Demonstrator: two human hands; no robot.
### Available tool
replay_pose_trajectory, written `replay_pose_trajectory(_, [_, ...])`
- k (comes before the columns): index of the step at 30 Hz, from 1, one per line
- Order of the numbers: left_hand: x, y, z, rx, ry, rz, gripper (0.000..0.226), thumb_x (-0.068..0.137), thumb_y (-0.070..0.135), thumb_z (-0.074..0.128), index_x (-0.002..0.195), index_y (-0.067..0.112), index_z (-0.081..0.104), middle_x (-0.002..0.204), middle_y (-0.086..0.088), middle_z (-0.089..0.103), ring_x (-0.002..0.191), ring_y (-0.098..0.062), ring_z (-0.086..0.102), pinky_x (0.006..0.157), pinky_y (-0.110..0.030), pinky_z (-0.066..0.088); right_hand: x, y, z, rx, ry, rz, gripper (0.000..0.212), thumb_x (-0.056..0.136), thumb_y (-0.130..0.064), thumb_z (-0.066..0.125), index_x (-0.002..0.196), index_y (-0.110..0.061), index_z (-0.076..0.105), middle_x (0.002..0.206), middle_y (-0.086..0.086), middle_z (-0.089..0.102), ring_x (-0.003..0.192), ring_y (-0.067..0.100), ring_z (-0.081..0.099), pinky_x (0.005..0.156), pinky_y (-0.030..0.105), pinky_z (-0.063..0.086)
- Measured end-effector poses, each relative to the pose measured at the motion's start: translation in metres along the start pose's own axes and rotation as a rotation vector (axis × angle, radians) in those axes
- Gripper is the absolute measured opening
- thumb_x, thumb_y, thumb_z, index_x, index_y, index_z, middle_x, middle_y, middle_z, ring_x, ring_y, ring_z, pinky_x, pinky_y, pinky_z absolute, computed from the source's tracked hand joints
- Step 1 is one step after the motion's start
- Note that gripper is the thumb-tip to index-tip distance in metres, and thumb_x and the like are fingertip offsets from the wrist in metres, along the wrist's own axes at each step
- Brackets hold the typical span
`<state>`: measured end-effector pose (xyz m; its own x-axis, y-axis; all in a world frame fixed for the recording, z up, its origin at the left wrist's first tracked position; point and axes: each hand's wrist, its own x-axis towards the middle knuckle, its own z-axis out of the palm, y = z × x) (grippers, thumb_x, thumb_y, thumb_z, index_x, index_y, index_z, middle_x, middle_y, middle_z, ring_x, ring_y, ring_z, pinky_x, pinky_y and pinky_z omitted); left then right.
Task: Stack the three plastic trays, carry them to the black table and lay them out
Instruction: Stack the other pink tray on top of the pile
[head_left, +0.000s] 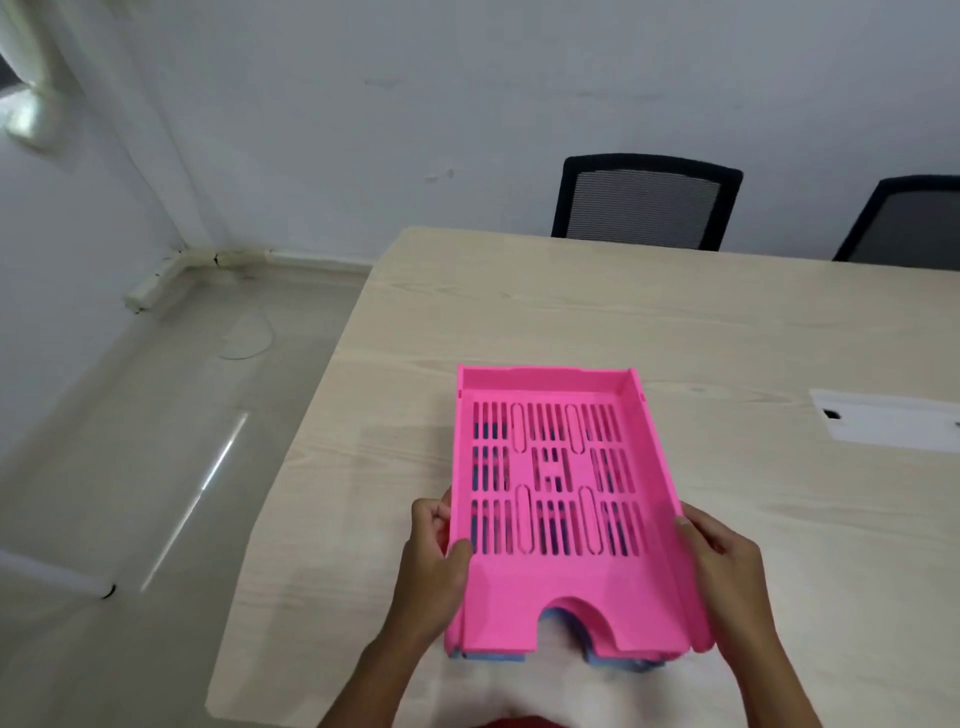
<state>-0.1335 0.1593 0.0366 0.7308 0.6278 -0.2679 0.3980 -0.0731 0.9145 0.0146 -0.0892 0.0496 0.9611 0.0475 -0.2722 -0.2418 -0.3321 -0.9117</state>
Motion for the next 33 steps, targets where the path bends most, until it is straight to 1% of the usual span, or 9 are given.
replay_pose_trajectory(2, [-0.001,0.0,0.004,0.014,-0.001,-0.005,0.024,0.088,-0.005,0.05,0.094,0.015,0.037,0.096,-0.001,0.064,0.077,-0.008,0.063,0.058,-0.014,0.046,0.001,0.004,-0.002,-0.003,-0.006,0.012,0.03,0.096,-0.013,0.061,0.121,-0.018,0.076,0.11,-0.002,0.077,0.099,0.026,0.072,0.083,0.042,0.059])
replay_pose_trajectory(7, [-0.004,0.001,0.007,0.035,0.005,-0.008,0.025,0.091,-0.001,0.05,0.095,0.02,0.038,0.103,0.001,0.067,0.091,-0.014,0.068,0.065,-0.024,0.05,0.002,0.003,-0.003,0.03,-0.018,0.014,0.028,0.098,-0.012,0.059,0.118,-0.025,0.075,0.102,-0.013,0.074,0.09,0.012,0.069,0.07,0.031,0.053])
replay_pose_trajectory(12, [-0.004,0.0,0.007,0.029,0.014,-0.012,0.024,0.087,-0.003,0.052,0.094,0.016,0.04,0.11,0.002,0.069,0.093,-0.01,0.069,0.07,-0.03,0.056,0.007,0.004,-0.005,0.02,0.007,0.023,0.025,0.096,-0.009,0.06,0.107,-0.021,0.079,0.096,-0.012,0.077,0.088,0.014,0.069,0.073,0.033,0.052])
replay_pose_trajectory(17, [-0.005,0.0,0.006,0.003,0.038,-0.009,0.022,0.084,-0.009,0.053,0.092,0.009,0.042,0.101,0.002,0.072,0.085,-0.003,0.07,0.071,-0.034,0.056,0.011,0.005,-0.005,0.007,0.013,0.005,0.025,0.093,-0.011,0.062,0.089,-0.03,0.078,0.081,-0.022,0.077,0.084,0.012,0.069,0.073,0.033,0.051])
replay_pose_trajectory(21, [-0.003,0.002,0.004,-0.017,0.054,0.005,0.022,0.082,-0.012,0.054,0.09,0.006,0.044,0.093,0.004,0.072,0.081,-0.001,0.069,0.061,-0.021,0.053,0.013,0.01,0.0,-0.043,-0.035,-0.003,0.02,0.093,-0.011,0.062,0.089,-0.022,0.078,0.088,-0.006,0.079,0.086,0.019,0.07,0.073,0.033,0.051])
replay_pose_trajectory(24, [0.0,0.004,0.002,-0.004,0.045,0.016,0.022,0.081,-0.011,0.056,0.088,0.007,0.045,0.092,0.014,0.072,0.08,-0.003,0.069,0.062,-0.024,0.052,0.012,0.011,0.001,-0.043,-0.036,-0.018,0.019,0.094,-0.009,0.061,0.089,-0.02,0.077,0.091,-0.004,0.078,0.088,0.018,0.07,0.073,0.032,0.052])
replay_pose_trajectory(27, [0.001,0.003,0.002,0.003,0.055,0.014,0.022,0.082,-0.009,0.056,0.088,0.01,0.046,0.09,0.014,0.07,0.078,-0.009,0.068,0.064,-0.029,0.053,0.013,0.003,-0.001,-0.025,-0.012,-0.031,0.025,0.093,-0.007,0.061,0.083,-0.023,0.076,0.077,-0.012,0.076,0.079,0.013,0.068,0.064,0.028,0.047])
replay_pose_trajectory(30, [0.001,0.004,0.003,-0.005,0.07,0.012,0.023,0.081,-0.009,0.056,0.087,0.011,0.046,0.087,0.008,0.069,0.076,-0.013,0.067,0.065,-0.035,0.052,0.014,-0.007,-0.004,-0.021,0.0,-0.065,0.025,0.092,-0.007,0.06,0.084,-0.022,0.077,0.077,-0.018,0.075,0.072,0.005,0.067,0.063,0.028,0.046])
replay_pose_trajectory(33, [0.001,0.004,0.005,0.002,0.062,0.011,0.022,0.082,-0.008,0.056,0.089,0.011,0.047,0.086,0.01,0.069,0.073,-0.007,0.067,0.065,-0.036,0.054,0.017,-0.011,-0.007,-0.028,0.004,-0.099,0.022,0.093,-0.006,0.061,0.085,-0.019,0.077,0.079,-0.016,0.075,0.066,-0.006,0.065,0.065,0.027,0.047])
